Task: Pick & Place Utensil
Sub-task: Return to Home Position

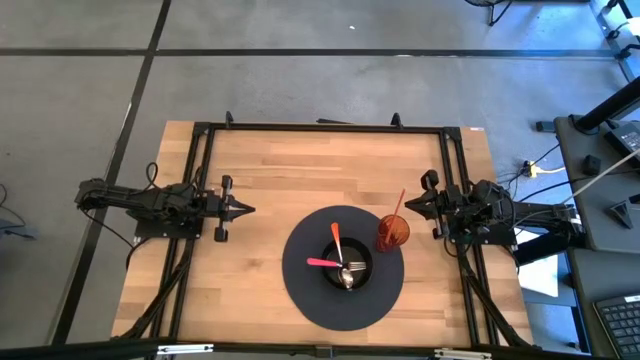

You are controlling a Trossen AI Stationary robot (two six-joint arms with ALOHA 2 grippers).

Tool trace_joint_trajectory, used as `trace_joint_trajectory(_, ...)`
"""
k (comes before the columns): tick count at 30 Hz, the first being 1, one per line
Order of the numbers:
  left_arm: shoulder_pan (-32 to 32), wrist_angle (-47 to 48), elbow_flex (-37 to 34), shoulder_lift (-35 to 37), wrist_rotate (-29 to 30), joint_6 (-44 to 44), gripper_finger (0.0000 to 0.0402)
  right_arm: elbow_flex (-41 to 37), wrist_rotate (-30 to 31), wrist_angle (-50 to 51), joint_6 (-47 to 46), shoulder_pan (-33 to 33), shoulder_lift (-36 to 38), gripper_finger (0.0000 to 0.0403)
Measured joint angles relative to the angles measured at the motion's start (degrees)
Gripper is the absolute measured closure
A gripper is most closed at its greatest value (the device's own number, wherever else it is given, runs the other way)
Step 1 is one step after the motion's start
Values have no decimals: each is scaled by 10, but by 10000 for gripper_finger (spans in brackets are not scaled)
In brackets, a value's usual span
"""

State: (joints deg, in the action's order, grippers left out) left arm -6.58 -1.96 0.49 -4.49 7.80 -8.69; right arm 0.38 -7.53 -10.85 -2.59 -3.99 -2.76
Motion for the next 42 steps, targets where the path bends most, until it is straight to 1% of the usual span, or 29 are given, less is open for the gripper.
trace_joint_trajectory(8,0,0,0,0,0,0,394,0,0,0,0,0,0,379)
trace_joint_trajectory(42,0,0,0,0,0,0,398,0,0,0,0,0,0,379)
